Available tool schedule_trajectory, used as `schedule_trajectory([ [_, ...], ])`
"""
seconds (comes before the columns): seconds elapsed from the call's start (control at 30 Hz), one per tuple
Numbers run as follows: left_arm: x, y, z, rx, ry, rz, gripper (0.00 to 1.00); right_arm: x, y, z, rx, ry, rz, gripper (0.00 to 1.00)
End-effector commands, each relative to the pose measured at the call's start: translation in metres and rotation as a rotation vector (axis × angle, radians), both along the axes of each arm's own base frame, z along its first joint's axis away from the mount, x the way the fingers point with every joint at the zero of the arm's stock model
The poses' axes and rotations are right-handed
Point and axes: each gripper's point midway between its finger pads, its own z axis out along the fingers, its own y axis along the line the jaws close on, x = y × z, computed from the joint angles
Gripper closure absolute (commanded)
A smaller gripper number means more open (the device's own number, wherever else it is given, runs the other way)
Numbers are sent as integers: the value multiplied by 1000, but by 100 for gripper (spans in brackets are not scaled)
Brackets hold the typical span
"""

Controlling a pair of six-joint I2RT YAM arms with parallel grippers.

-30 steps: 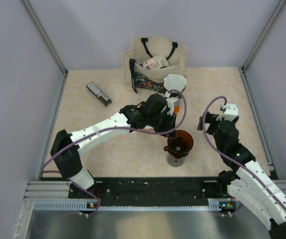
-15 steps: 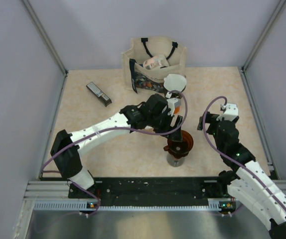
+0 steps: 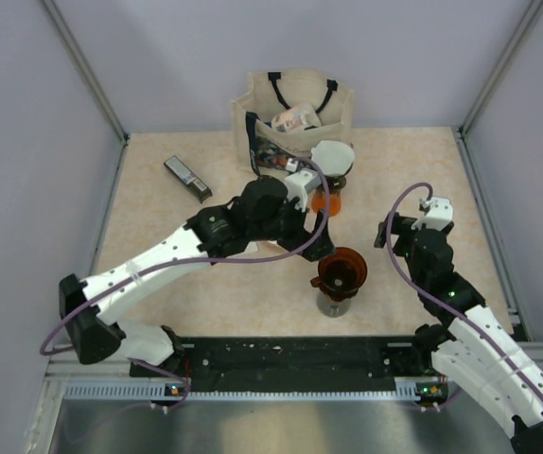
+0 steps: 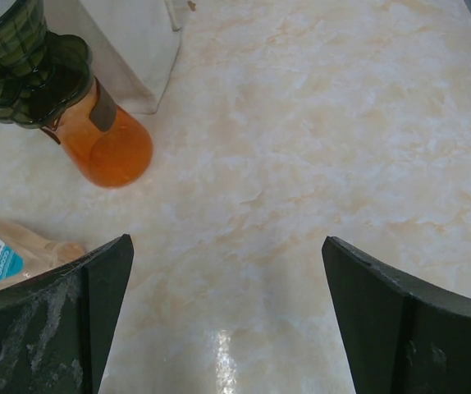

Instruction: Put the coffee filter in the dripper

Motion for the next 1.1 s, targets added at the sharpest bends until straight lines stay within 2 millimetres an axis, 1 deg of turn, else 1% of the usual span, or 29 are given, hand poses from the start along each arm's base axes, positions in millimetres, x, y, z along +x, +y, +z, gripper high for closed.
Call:
schedule_trajectory([
  [0.0, 30, 46, 25, -43, -146, 256, 1, 2, 5, 36, 63, -78, 5, 1],
  [0.07, 38, 72, 23, -57, -154, 349, 1, 2, 8, 42, 66, -85, 26, 1],
  [0.13, 45, 102, 23, -83, -145, 452, 1, 3, 13, 54, 72, -104, 57, 1],
  [0.2, 54, 131, 12, -103, -112, 555, 1, 3, 22, 62, 87, -112, 103, 1],
  [0.23, 61, 150, 3, -113, -94, 617, 1, 3, 27, 67, 94, -117, 129, 1],
  [0.3, 72, 184, -24, -116, -36, 734, 1, 5, 44, 73, 109, -119, 214, 1],
  [0.37, 80, 215, -47, -121, 21, 836, 1, 6, 72, 82, 130, -118, 358, 1],
  [0.43, 81, 230, -67, -134, 83, 875, 1, 5, 103, 90, 157, -112, 517, 1],
  [0.5, 83, 241, -86, -146, 143, 910, 1, 3, 134, 97, 190, -95, 661, 1],
  [0.53, 83, 244, -94, -154, 173, 920, 1, 5, 146, 95, 180, -72, 699, 1],
  [0.57, 86, 252, -103, -157, 195, 947, 1, 9, 160, 92, 145, -43, 717, 1],
  [0.67, 89, 264, -126, -162, 273, 990, 1, 19, 196, 100, -2, -35, 717, 1],
  [0.7, 91, 267, -130, -169, 287, 1000, 1, 23, 209, 95, -21, -13, 720, 1],
  [0.73, 91, 266, -136, -176, 310, 996, 1, 23, 227, 97, -15, -3, 754, 1],
  [0.8, 93, 271, -144, -172, 332, 1021, 1, 26, 260, 89, -5, 44, 804, 1],
  [0.83, 94, 273, -149, -162, 339, 1038, 1, 28, 275, 87, -17, 52, 824, 1],
  [0.9, 97, 279, -157, -140, 351, 1084, 3, 31, 304, 73, -57, 79, 849, 1],
  [0.93, 98, 281, -160, -135, 359, 1100, 5, 32, 319, 70, -60, 88, 861, 1],
  [0.97, 98, 282, -163, -130, 368, 1105, 6, 37, 328, 58, -57, 120, 841, 1],
  [1.0, 98, 283, -166, -126, 378, 1115, 8, 42, 337, 53, -48, 140, 824, 1],
  [1.03, 97, 283, -170, -124, 390, 1122, 10, 47, 349, 37, -55, 177, 823, 1],
  [1.07, 97, 283, -173, -125, 395, 1123, 12, 55, 354, 24, -66, 205, 805, 1],
])
